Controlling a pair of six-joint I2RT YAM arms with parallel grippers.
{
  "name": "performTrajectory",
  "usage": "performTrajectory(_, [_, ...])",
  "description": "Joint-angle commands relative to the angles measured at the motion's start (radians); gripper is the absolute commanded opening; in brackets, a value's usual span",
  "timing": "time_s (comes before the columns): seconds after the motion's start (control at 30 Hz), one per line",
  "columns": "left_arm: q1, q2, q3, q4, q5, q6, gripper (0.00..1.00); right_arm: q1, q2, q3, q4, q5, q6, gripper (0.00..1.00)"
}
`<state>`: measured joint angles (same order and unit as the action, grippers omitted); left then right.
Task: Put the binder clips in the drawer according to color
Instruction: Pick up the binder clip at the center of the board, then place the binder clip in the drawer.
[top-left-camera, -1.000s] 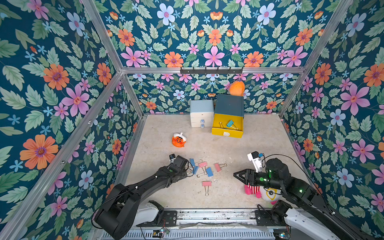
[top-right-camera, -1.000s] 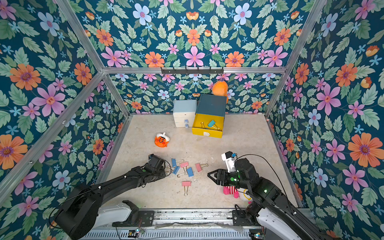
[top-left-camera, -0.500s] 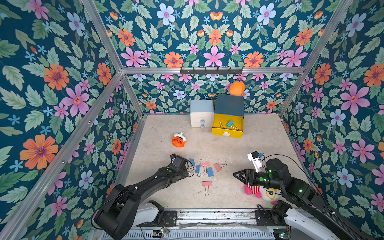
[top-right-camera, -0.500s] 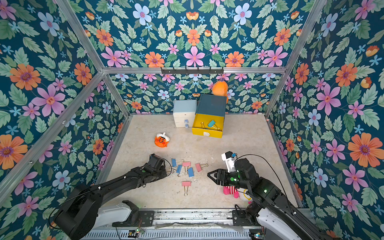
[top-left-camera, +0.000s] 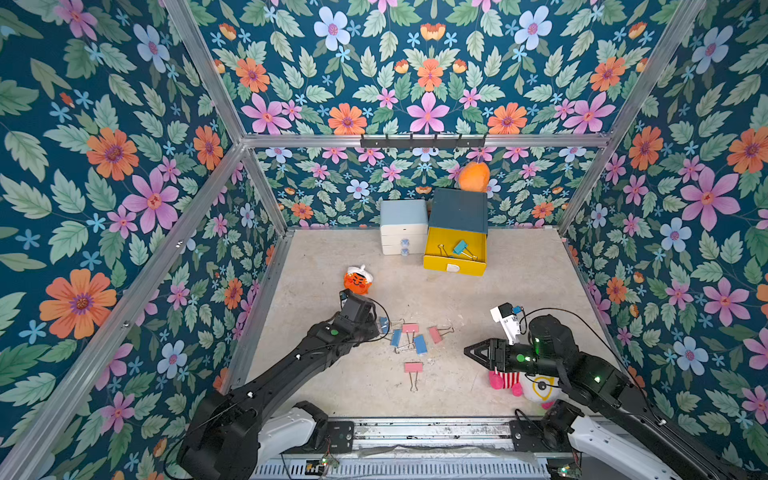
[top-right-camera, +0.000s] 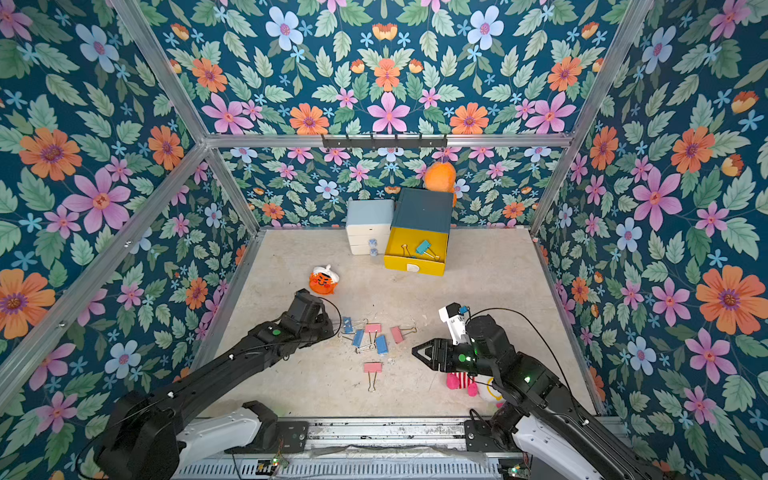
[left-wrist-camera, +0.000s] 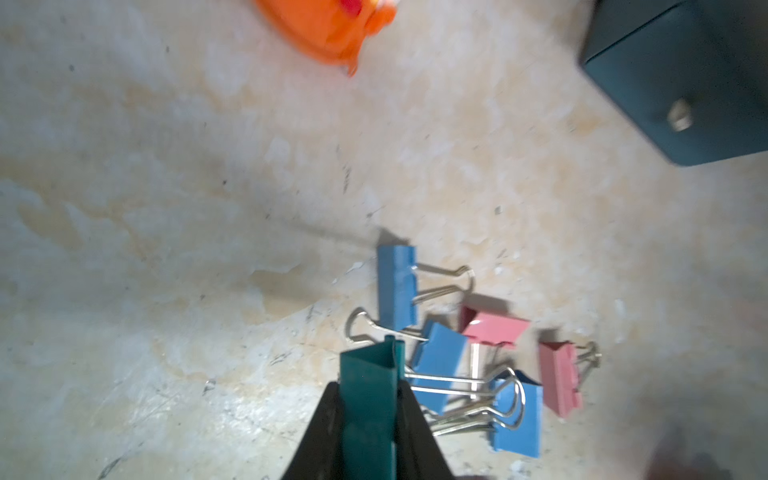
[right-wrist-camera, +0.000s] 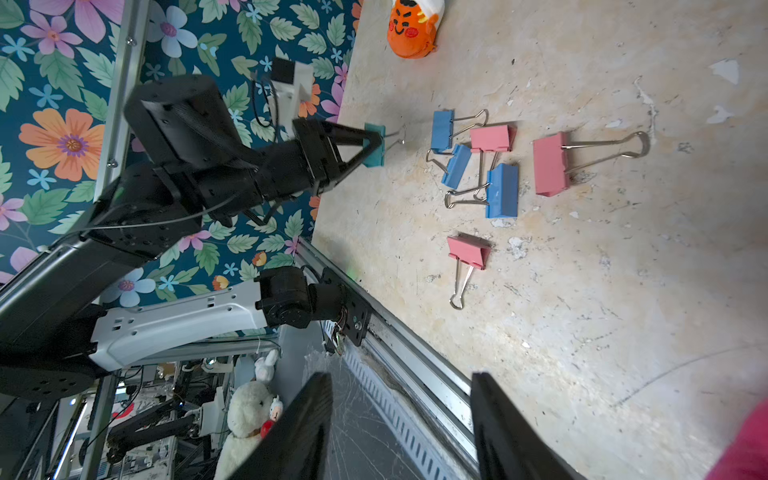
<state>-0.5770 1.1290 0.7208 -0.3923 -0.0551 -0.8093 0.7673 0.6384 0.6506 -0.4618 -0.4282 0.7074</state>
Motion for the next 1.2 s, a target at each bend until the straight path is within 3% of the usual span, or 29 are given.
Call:
performTrajectory(0.0, [-0.001, 0.013, 0.114, -0.036, 0.026, 0.033, 0.16, 0.001, -0.006, 0.024, 0.043, -0.01, -0.04, 0.55])
performTrajectory(0.17, [-0.044, 0.141, 0.367, -0.011, 0.046, 0.078, 0.16, 0.0, -0.034, 0.066, 0.046, 0.092, -0.105, 0.55])
performTrajectory(0.37, [-0.119, 0.414, 0.738, 0.018, 0.07, 0.14, 0.16, 0.0, -0.006, 0.161, -0.019, 0.303, -0.168, 0.54])
performTrajectory(0.63, [-0.139, 0.798, 1.203, -0.06, 0.117, 0.195, 0.16, 0.001, 0.007, 0.201, -0.035, 0.357, -0.167, 0.53])
performTrajectory(1.0, [-0.13, 0.998, 1.415, -0.157, 0.109, 0.218, 0.21, 0.001, -0.031, 0.161, -0.04, 0.345, -0.133, 0.53])
performTrajectory(1.1, [-0.125, 1.014, 1.413, -0.158, 0.119, 0.211, 0.28, 0.001, -0.023, 0.163, -0.04, 0.345, -0.129, 0.53])
performTrajectory(1.17, [-0.124, 1.016, 1.417, -0.156, 0.123, 0.21, 0.4, 0.001, -0.013, 0.168, -0.043, 0.34, -0.132, 0.53])
